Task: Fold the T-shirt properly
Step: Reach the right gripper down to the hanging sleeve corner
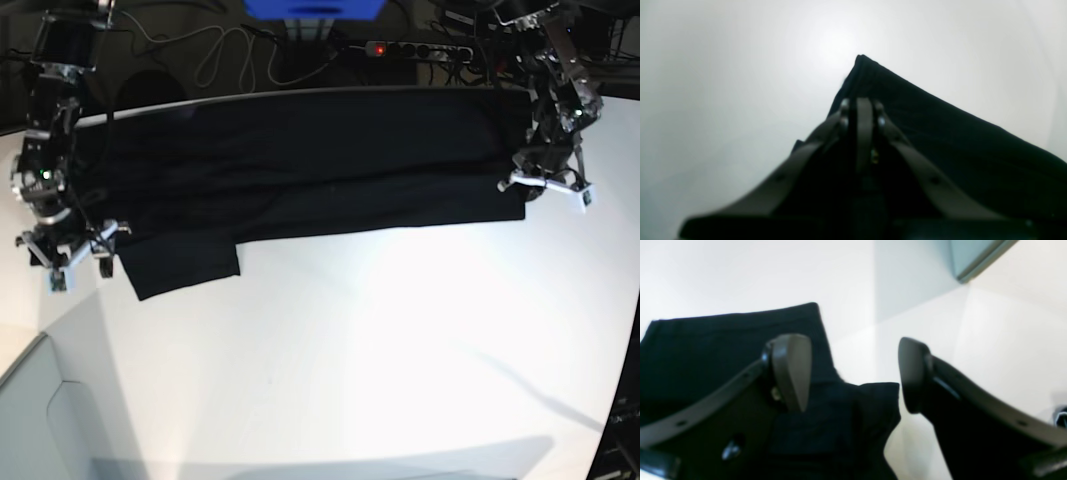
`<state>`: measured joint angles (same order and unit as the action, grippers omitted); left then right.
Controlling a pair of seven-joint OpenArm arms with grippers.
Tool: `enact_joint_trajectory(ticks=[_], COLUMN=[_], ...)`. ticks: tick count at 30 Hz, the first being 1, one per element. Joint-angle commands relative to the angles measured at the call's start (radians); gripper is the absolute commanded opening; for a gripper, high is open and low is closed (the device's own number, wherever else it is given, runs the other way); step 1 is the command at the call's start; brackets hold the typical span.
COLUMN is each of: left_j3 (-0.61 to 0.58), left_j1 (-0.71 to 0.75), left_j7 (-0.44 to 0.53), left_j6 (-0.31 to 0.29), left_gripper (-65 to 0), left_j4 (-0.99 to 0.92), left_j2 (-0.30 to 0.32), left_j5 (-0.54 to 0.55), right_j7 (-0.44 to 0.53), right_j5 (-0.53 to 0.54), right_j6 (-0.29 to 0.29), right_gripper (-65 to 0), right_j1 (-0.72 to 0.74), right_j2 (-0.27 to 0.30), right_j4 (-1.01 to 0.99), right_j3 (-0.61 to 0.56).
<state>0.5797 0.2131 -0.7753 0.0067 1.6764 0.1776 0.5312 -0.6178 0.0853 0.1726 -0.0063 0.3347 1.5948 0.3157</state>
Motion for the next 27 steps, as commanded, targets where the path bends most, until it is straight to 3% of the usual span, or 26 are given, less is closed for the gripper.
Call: enact_joint_trajectory(ticks=[1,4,7,14,21,24,27], left_j3=[0.007,0.007,0.007,0.009,0.009,0.009,0.009], left_j1=[-0.004,-0.004,-0.002,0.010,0.010,0.010,0.010], left_j7=[0.012,0.012,0.012,0.012,0.012,0.012,0.012], left_j6=[-0.004,-0.006,-0.006,-0.006,-0.006,-0.006,-0.006], left_gripper=[-65.0,-65.0,-65.0,-65.0,-65.0,-65.0,-65.0], left_j4=[0.020,0.020,0.020,0.020,0.020,0.020,0.020], left_j2=[0.010,0.010,0.010,0.012,0.015,0.015,0.015], left_j5=[0.008,0.008,0.008,0.010,0.010,0.010,0.010], right_j7=[0.002,-0.072,-0.103,-0.075,-0.012,-0.012,-0.014], right_j5=[0.005,0.005,0.005,0.005,0.005,0.005,0.005], right_j6=[0.002,0.046,0.046,0.046,0.046,0.048,0.048], right_gripper=[-24.5,-24.5,-24.5,-24.7,-25.3,-31.4,-44.0], right_j1=[0.053,0.151,0.220,0.292,0.292,0.286,0.273], right_j2=[0.016,0.016,0.014,-0.006,-0.010,-0.013,-0.023], right_j4=[-0.007,-0.098,-0.205,-0.411,-0.495,-0.497,-0.494], right_j3=[0.001,-0.049,-0.099,-0.145,-0.146,-0.146,-0.148])
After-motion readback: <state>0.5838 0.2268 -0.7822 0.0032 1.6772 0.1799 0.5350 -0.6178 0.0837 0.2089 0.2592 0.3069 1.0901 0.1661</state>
